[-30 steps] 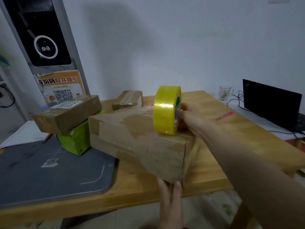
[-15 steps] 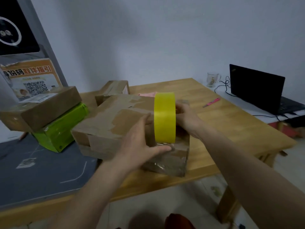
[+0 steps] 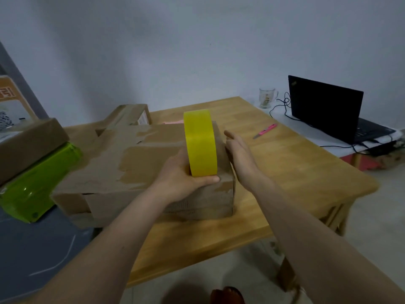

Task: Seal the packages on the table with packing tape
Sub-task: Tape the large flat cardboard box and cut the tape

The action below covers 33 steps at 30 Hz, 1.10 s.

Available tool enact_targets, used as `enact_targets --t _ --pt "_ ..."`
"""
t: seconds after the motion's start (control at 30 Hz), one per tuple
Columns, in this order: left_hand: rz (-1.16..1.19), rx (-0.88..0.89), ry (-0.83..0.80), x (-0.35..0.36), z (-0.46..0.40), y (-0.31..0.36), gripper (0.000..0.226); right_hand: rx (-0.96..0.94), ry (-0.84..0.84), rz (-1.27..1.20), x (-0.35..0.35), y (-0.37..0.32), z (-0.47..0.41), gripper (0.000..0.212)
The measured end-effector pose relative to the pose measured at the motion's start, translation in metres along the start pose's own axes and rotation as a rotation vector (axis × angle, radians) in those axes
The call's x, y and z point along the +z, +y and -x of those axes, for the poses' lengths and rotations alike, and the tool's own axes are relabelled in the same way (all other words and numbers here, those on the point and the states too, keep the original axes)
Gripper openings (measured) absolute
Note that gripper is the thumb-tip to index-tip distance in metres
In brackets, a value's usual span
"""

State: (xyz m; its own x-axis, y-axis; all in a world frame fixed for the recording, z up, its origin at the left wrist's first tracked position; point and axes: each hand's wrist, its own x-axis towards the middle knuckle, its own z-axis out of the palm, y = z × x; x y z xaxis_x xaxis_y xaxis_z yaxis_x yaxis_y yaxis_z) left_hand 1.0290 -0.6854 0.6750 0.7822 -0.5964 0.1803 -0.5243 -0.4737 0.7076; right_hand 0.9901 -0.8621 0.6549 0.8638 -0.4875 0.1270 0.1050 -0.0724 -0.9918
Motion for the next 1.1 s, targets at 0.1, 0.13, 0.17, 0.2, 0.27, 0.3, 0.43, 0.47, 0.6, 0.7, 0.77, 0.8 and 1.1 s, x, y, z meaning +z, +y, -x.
enact_targets --t 0.1,0.13,0.17,0.2,0.27,0.3,0.43,0.47,0.6,0.7,0.77,0.8,1.1 --pt "-0.046 -0.01 0.033 0.014 -0.026 0.006 0.098 0.043 0.058 -0.101 -0.01 0.006 -0.023 0.04" --pt "-0.051 -0.011 0.042 0.018 -0.036 0.008 0.099 0.059 0.1 -0.108 -0.014 0.009 -0.031 0.039" --pt "-0.059 -0.015 0.051 0.023 -0.045 0.01 0.098 0.072 0.147 -0.074 -0.018 0.012 -0.039 0.038" --pt "-0.082 -0.019 0.058 0.027 -0.055 0.012 0.099 0.083 0.188 -0.002 -0.023 0.017 -0.048 0.038" --pt "-0.183 -0.014 0.066 0.034 -0.073 0.015 0.1 0.102 0.245 0.135 -0.034 0.03 -0.066 0.039" --pt "-0.244 -0.002 0.073 0.037 -0.083 0.017 0.102 0.107 0.26 0.181 -0.039 0.036 -0.075 0.037" --pt "-0.388 0.028 0.122 0.047 -0.116 0.019 0.113 0.125 0.263 0.346 -0.058 0.063 -0.111 0.037" --pt "-0.403 0.034 0.131 0.051 -0.124 0.021 0.115 0.144 0.264 0.37 -0.063 0.068 -0.12 0.037" --pt "-0.444 0.074 0.169 0.066 -0.147 0.027 0.12 0.216 0.294 0.318 -0.082 0.091 -0.157 0.04" --pt "-0.463 0.103 0.205 0.074 -0.158 0.027 0.119 0.158 0.321 0.435 -0.096 0.103 -0.183 0.038" --pt "-0.471 0.121 0.219 0.076 -0.161 0.023 0.118 0.155 0.283 0.696 -0.104 0.11 -0.201 0.042" --pt "-0.468 0.124 0.217 0.077 -0.163 0.021 0.118 0.147 0.271 0.842 -0.108 0.114 -0.21 0.045" --pt "-0.412 -0.008 -0.11 0.076 -0.172 0.017 0.131 0.033 0.026 1.483 -0.135 0.105 -0.23 0.02"
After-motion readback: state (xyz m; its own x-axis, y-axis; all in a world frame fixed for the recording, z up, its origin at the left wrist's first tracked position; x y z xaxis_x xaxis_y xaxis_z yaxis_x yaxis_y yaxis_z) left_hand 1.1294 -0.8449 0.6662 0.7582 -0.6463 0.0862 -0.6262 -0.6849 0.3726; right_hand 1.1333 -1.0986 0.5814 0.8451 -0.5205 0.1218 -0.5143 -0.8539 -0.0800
